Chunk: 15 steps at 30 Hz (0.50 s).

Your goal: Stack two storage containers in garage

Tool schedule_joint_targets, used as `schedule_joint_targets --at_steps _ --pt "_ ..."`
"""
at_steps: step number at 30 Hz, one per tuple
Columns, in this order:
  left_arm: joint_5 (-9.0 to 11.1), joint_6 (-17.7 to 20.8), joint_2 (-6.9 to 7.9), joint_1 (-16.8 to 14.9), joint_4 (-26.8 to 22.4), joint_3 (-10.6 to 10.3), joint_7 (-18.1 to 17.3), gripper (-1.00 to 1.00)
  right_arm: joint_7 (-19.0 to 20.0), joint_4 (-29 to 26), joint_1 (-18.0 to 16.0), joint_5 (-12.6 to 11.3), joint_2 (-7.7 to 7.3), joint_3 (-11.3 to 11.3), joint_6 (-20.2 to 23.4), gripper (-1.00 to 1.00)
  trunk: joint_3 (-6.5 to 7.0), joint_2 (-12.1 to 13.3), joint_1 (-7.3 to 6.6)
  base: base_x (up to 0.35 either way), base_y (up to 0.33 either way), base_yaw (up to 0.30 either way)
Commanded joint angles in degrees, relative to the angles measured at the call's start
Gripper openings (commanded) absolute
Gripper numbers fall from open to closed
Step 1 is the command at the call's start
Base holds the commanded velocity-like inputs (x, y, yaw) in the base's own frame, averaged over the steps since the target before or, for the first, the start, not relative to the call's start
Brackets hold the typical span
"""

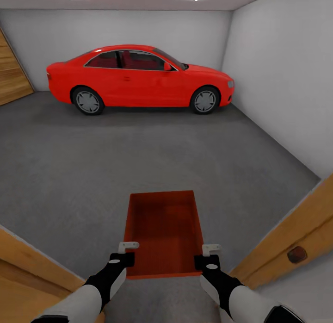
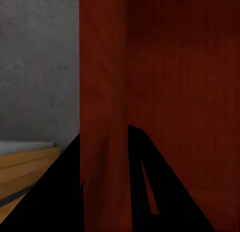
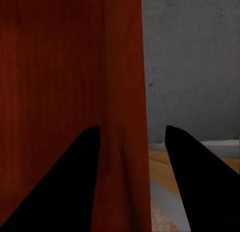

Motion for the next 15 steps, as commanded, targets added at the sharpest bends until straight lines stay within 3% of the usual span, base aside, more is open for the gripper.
schedule_joint_targets --at_steps 1,15 --pt "2.45 0.34 4.89 -0.04 -0.36 1.49 -1.09 -1.0 2.38 -0.07 -0.04 -1.04 -2.34 -1.94 -0.09 -1.0 -0.1 -0.11 0.06 0.322 0.0 0.0" --pt "2.45 0.37 4.89 -0.05 -0.36 1.49 -1.09 -1.0 2.35 -0.07 -0.04 -1.04 -2.4 -1.94 -0.09 -1.0 -0.1 -0.11 0.06 0.322 0.0 0.0"
